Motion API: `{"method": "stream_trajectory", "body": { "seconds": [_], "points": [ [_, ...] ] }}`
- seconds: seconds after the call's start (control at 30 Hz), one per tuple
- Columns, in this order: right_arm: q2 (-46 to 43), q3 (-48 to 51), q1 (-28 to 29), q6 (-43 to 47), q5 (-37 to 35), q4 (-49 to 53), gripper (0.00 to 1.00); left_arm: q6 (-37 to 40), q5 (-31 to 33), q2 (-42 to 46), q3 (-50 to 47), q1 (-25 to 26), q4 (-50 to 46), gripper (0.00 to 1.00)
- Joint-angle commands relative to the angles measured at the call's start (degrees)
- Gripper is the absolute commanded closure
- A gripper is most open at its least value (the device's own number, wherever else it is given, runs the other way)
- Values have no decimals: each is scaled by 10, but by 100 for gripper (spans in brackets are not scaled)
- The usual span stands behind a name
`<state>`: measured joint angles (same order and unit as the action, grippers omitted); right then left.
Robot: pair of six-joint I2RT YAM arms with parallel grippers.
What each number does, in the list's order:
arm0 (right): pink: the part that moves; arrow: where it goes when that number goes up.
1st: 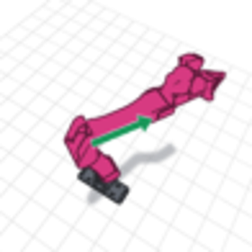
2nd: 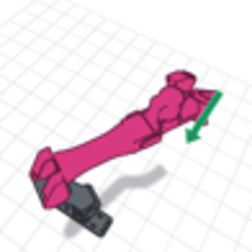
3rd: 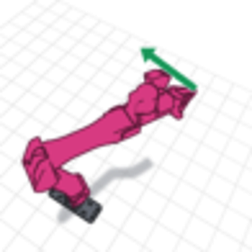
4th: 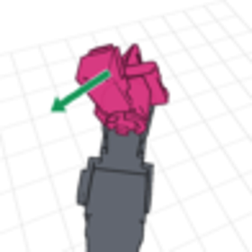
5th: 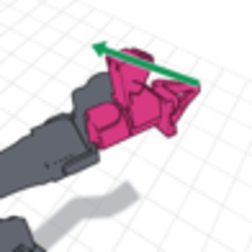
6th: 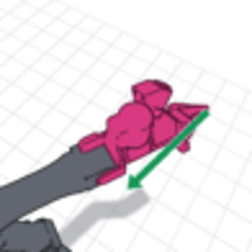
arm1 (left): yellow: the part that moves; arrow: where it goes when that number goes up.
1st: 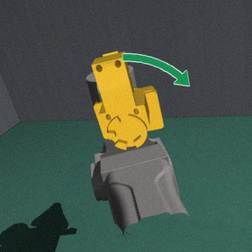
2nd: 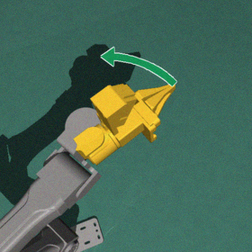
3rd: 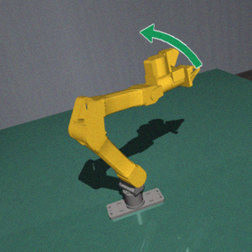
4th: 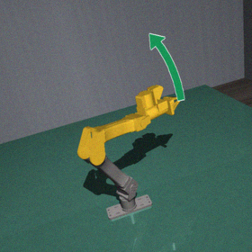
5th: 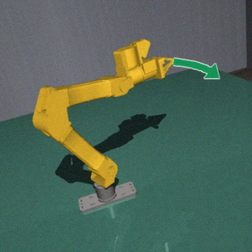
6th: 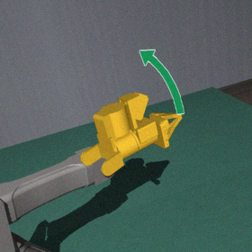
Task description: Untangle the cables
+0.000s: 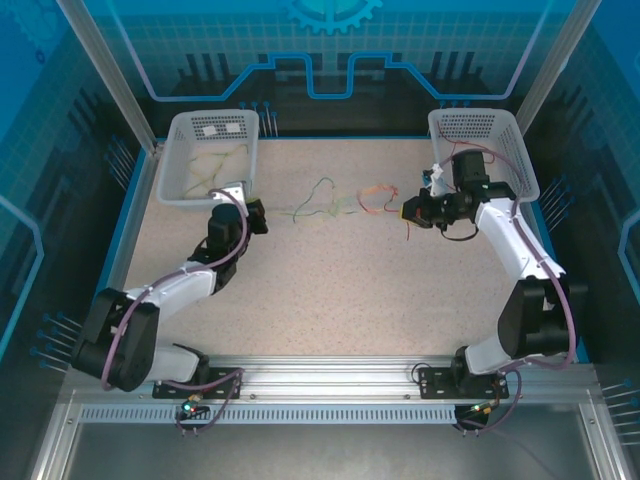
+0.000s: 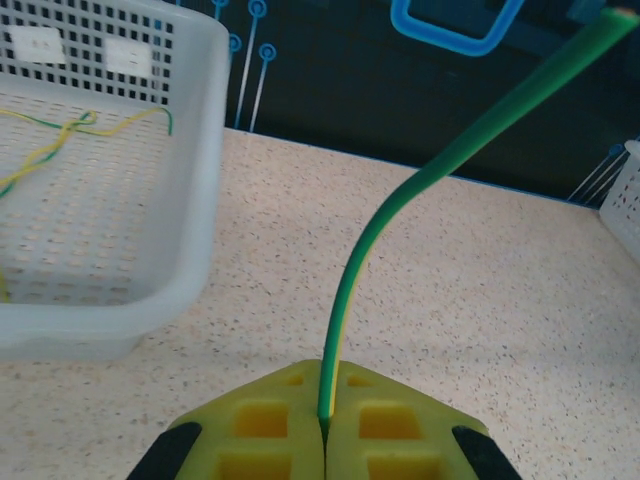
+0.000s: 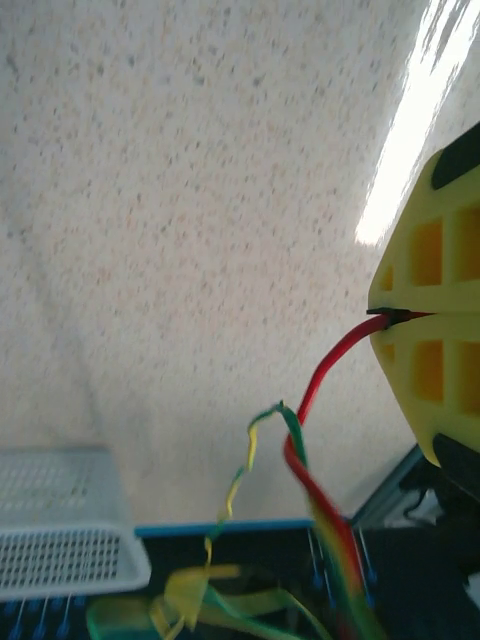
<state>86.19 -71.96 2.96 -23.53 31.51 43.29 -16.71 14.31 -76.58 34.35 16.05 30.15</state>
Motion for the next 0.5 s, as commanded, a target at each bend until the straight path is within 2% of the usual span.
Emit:
{"method": "stream_trajectory", "body": {
  "seconds": [0.0,0.2,0.47],
  "points": [
    [17,-20,-13,49,-157,70,100,-3,92,28,-11,-60,-70,100],
    [25,-19,-24,58,-179,71,100,-7,85,45,-19,-115,-91,100],
    [32,-35,-34,64,-198,62,100,10,70,43,-19,-123,-73,100]
  ]
}}
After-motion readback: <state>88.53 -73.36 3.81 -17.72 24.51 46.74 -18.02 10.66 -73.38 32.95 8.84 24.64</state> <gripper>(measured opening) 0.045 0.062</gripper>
